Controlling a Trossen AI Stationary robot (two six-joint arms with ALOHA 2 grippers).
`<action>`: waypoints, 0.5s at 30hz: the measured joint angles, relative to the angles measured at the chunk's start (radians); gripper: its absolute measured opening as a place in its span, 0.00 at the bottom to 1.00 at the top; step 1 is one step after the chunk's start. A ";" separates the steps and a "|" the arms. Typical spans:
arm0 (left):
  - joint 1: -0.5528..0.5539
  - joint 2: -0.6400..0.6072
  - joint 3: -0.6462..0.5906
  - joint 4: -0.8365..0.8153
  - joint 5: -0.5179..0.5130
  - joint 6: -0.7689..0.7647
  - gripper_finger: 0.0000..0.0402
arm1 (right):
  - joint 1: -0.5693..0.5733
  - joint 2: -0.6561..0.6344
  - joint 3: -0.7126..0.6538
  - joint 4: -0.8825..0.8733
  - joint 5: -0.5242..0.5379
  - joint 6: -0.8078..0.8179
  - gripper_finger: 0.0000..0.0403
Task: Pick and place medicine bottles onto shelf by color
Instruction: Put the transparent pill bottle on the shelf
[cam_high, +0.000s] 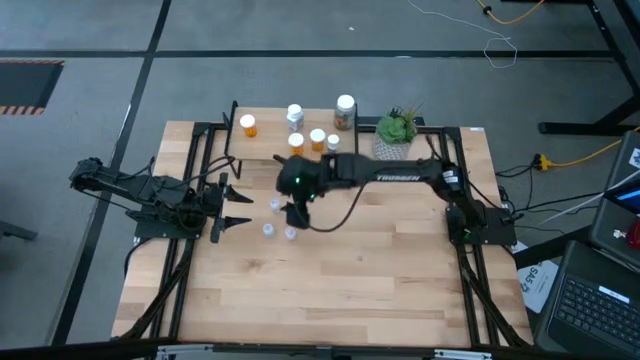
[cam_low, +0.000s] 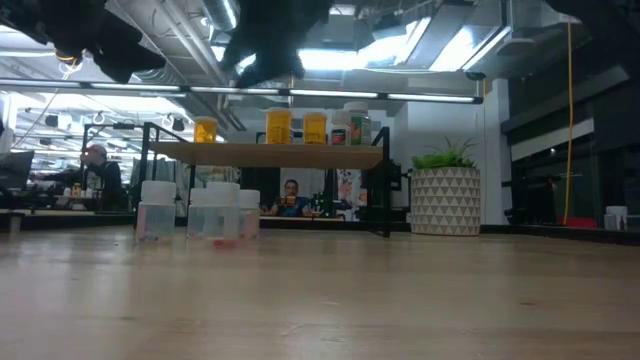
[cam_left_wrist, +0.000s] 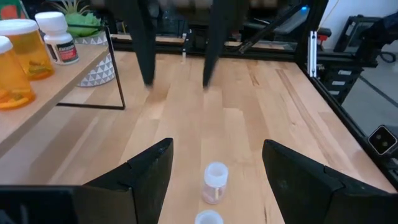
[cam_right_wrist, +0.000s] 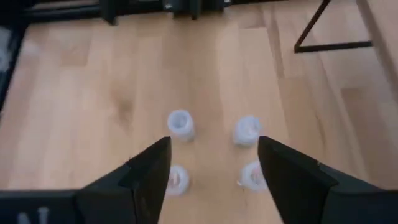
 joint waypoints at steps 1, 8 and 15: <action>0.000 0.000 0.000 -0.004 0.000 -0.001 0.60 | 0.009 0.000 -0.043 0.049 0.021 0.032 0.60; 0.000 0.000 0.000 -0.040 0.000 -0.002 0.60 | 0.042 0.002 -0.305 0.268 0.301 0.130 0.60; 0.000 0.000 0.000 -0.062 0.000 -0.002 0.60 | 0.043 0.001 -0.421 0.394 0.364 0.144 0.60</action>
